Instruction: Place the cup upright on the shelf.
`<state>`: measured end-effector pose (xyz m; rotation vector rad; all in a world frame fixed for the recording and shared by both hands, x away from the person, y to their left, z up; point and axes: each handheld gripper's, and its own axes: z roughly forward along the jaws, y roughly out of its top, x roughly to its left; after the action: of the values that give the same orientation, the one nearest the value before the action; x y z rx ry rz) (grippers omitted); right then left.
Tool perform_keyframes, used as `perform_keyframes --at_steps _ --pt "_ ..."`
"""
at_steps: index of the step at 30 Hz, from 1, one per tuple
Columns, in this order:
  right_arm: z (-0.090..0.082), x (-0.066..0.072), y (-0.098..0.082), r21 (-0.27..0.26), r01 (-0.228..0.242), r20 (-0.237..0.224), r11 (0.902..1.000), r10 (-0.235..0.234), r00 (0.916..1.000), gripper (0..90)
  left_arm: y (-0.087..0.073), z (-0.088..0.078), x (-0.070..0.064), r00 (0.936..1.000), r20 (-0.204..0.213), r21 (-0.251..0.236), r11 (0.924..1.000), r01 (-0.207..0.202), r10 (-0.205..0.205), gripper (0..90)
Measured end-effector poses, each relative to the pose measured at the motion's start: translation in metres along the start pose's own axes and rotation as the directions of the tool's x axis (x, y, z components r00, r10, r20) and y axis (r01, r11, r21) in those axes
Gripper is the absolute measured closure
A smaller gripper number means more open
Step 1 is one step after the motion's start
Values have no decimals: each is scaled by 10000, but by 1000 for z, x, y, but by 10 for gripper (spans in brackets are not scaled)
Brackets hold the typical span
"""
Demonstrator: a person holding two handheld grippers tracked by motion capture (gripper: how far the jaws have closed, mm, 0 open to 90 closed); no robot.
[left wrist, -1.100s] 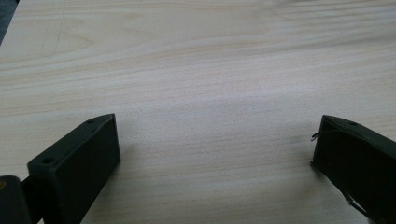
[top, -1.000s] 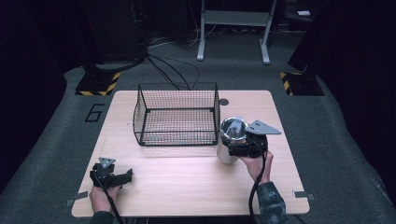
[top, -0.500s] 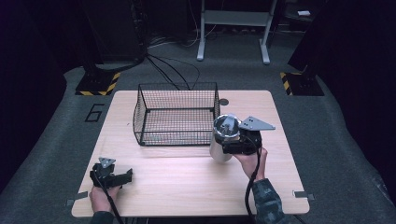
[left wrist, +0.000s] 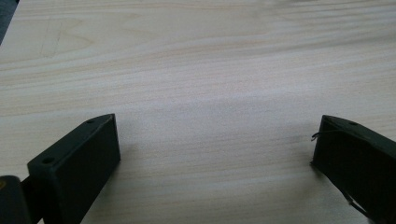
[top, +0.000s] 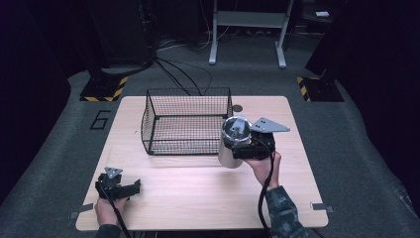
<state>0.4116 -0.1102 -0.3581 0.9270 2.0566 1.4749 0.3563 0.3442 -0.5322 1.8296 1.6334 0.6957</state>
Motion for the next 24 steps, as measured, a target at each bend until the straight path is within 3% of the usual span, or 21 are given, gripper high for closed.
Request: perform_keyframes --at_steps 24 --pt "5 -3 42 -293 72 -341 9995 -82 9994 36 0 0 0 10000 -3 -3 10000 8 -8 4"
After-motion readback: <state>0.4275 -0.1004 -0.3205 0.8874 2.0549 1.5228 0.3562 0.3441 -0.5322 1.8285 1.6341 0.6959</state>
